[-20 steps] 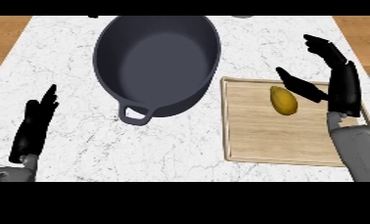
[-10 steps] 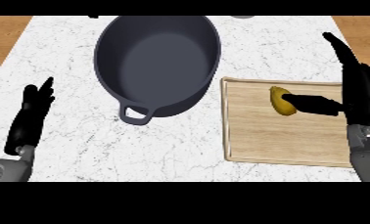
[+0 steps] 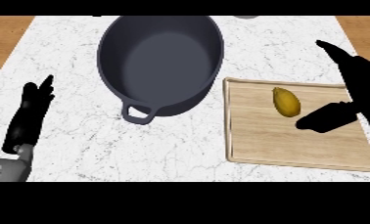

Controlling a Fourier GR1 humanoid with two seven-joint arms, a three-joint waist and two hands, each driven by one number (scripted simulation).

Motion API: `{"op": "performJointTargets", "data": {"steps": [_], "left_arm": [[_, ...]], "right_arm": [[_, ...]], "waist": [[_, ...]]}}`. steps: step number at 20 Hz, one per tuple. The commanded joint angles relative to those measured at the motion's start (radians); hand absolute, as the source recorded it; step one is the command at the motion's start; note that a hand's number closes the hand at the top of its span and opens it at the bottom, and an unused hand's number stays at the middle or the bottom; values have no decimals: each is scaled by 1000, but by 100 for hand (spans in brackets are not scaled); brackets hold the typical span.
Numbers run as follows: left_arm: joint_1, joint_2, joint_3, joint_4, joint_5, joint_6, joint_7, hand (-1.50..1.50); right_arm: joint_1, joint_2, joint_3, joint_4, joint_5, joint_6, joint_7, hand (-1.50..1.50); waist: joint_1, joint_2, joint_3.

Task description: Pick the lemon from the tray and place it in the pot

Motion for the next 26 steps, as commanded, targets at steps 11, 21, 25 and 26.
{"op": "performJointTargets", "data": {"steps": [11, 21, 25, 26], "left_arm": [[-27, -34, 17, -3, -29, -14, 37, 0], [31, -69, 27, -52, -74, -9, 27, 0], [32, -59, 72, -44, -82, -54, 9, 0], [1, -67, 94, -5, -82, -62, 7, 0]], "right_arm": [[-117, 23, 21, 89, -168, 175, 252, -150], [-39, 118, 77, 235, -26, 124, 115, -150], [-13, 174, 55, 247, 61, 108, 60, -150], [-48, 191, 39, 236, 57, 147, 95, -150]], "waist": [[1, 6, 3], [9, 6, 3], [4, 5, 3], [3, 6, 3]]}}
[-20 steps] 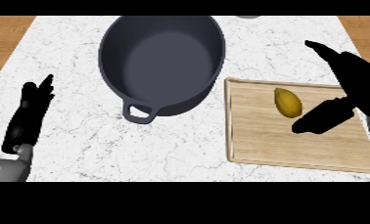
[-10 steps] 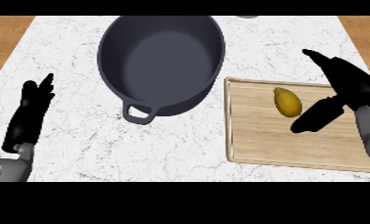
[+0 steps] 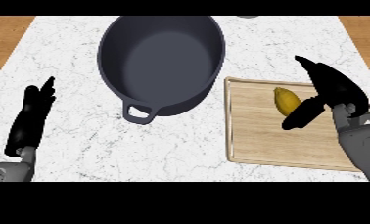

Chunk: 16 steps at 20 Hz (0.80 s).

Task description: Pick the lemon from the tray and place it in the pot

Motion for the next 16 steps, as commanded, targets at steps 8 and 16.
{"op": "performJointTargets", "data": {"steps": [8, 16], "left_arm": [[-31, -30, 55, 25, -39, -48, 15, 0], [25, -50, 101, 27, -46, -104, -48, 0]], "right_arm": [[4, 74, -66, 123, 121, 66, -10, -150], [48, 121, -108, 141, 159, 118, -56, -150]], "waist": [[-4, 0, 0], [-4, -1, 0]]}}
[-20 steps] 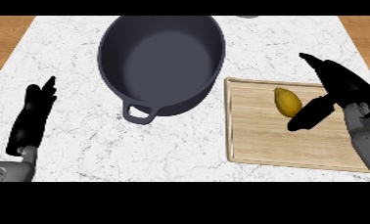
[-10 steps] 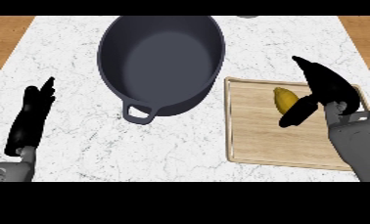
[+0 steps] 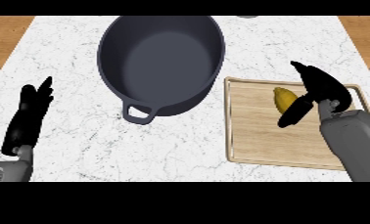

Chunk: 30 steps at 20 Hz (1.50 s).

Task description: Pick the lemon from the tray and place it in the pot

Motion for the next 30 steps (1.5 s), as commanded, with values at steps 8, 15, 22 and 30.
{"op": "performJointTargets", "data": {"steps": [8, 15, 22, 30], "left_arm": [[-57, -8, 85, 51, -34, -63, -9, 0], [10, -37, 69, -125, -58, -86, 121, 0], [-77, -92, 72, 56, -122, -47, 6, 0], [-27, -80, 94, -20, -118, -94, 34, 0]], "right_arm": [[27, 92, -78, 45, 85, 42, -20, -150], [65, 156, -89, 91, 166, -6, -69, -150], [18, 132, -86, 212, 275, -75, -254, 150], [25, 99, -82, 165, 380, -101, -315, 150]], "waist": [[-4, 0, 0], [0, -1, 0], [-3, 1, 0], [-3, -1, 0]]}}
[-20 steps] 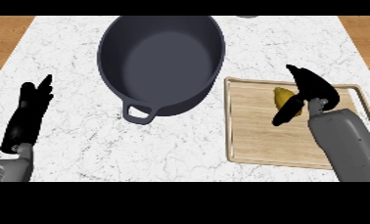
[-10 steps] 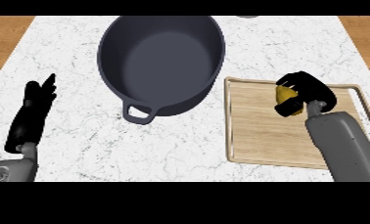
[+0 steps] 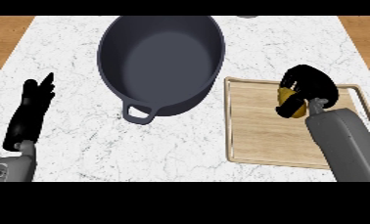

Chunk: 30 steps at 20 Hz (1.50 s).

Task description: Pick the lemon from the tray and place it in the pot

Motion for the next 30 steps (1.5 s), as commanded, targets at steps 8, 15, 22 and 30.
{"op": "performJointTargets", "data": {"steps": [8, 15, 22, 30], "left_arm": [[28, -6, 7, -80, -14, -19, 53, 0], [-21, -6, 33, 12, -1, -37, 16, 0], [33, -17, 32, -50, -8, -17, 12, 0], [30, -12, 34, -37, -24, -29, -15, 0]], "right_arm": [[109, -40, 94, -232, 128, -14, -101, 150], [157, -131, 38, -376, 181, -117, -218, 150], [57, -48, -27, -655, 84, -191, -222, 150], [-181, 2, 22, -829, 111, -65, -58, 150]], "waist": [[-5, -3, 0], [-10, -1, 0], [0, -7, 0], [5, -3, -1]]}}
